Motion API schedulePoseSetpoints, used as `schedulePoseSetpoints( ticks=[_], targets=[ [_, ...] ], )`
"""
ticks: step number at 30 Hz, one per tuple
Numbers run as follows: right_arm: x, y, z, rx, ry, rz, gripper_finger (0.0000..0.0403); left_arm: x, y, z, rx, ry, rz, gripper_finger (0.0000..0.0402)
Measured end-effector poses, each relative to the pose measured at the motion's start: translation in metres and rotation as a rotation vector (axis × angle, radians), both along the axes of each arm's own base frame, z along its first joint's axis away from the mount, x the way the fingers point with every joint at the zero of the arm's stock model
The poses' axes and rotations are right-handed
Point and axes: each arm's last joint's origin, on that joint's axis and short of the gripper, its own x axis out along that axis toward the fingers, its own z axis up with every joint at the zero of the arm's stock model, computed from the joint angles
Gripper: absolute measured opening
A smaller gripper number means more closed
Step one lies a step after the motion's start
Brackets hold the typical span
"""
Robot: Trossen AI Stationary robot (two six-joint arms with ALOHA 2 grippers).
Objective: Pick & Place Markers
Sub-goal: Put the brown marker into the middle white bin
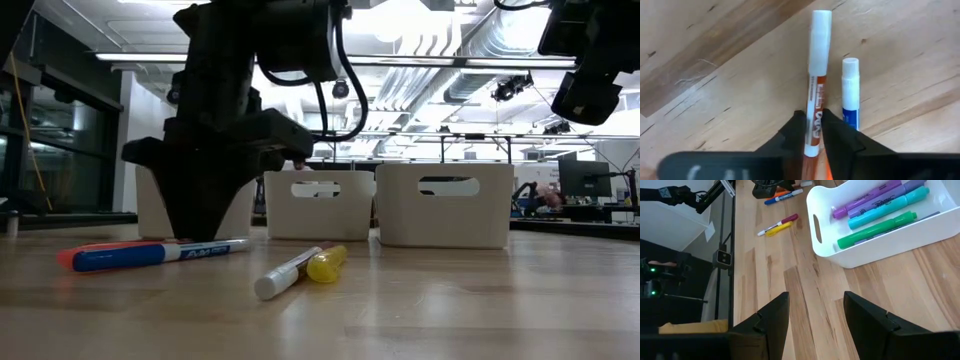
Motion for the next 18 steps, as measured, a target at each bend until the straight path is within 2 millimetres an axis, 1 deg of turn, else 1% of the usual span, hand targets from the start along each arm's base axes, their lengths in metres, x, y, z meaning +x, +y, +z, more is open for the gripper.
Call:
schedulePoseSetpoints(
  ticks=[3, 5, 18],
  targets=[
    [0.0, 0.0, -0.0001, 0.0, 0.0, 0.0, 0.0176, 0.0003, 0.0018, -0.0001, -0.002, -0.001, -0.017, 0.0031],
    [0.0, 0.0, 0.0, 0.0, 0.0, 0.001, 0.0176, 0.0004, 0.0023, -0.0001, -0.004, -0.004, -0.033, 0.002],
    [0.0, 0.0, 0.0, 0.0, 0.001, 0.0, 0.0176, 0.0008, 0.0035, -0.0003, 0.039, -0.014, -0.012, 0.002]
  ],
)
